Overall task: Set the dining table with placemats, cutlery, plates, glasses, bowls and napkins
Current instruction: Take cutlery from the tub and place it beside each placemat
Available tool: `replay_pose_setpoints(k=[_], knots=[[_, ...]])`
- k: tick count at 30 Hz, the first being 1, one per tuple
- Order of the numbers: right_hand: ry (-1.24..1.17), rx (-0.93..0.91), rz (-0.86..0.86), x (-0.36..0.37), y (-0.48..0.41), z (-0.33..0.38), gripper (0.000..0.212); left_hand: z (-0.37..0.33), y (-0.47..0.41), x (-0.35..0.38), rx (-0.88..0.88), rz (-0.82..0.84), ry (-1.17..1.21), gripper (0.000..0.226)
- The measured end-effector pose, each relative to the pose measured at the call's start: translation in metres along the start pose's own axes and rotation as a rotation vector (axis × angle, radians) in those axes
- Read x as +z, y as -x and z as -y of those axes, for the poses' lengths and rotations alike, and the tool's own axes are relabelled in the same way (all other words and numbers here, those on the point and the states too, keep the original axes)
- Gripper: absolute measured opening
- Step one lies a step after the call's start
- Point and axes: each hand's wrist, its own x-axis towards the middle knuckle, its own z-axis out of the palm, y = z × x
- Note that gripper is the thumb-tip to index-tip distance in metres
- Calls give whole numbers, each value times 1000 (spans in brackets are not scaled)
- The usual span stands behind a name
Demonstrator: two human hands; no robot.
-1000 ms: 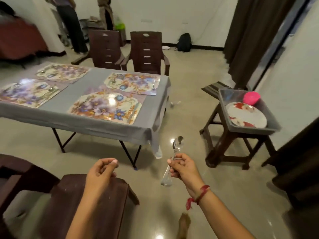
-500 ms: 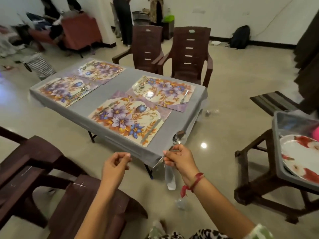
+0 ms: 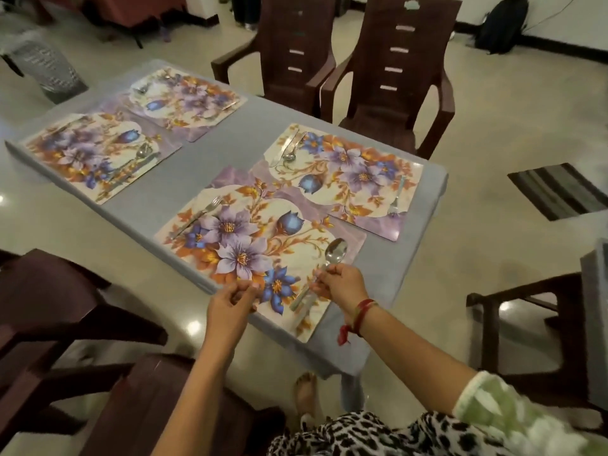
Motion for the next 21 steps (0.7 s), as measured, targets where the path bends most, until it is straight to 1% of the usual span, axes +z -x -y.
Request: replay_pose_setpoints(k=[2,6,8,11,13,16,18,21], knots=[[47,44,-28,15,-29,1,22,1,-32,-2,-15,-4,-30,16],[97,142,-94,31,-66,-9,14,12,-77,-10,-60,-5,-68,13],[140,174,-117,36,-73,-15,20,16,-91,-14,-68,-8,-49,11],[220,180,-134,43,-75,-21,27,19,-101,-17,-67,-32,-53,13],[220,198,-139,48,-76,-23,29,21,-104,-18,-77,-47,-54,12],[218,222,-157,49,-73,-26,24,24,-108,-20,-93,-57,-37,3],[194,228,-170,47,-69,-27,24,25,-110,-21,-96,-43,-40,3],[218,220,-185,43,-62,-29,21,25,-108,-21,-82,-9,-25,15]])
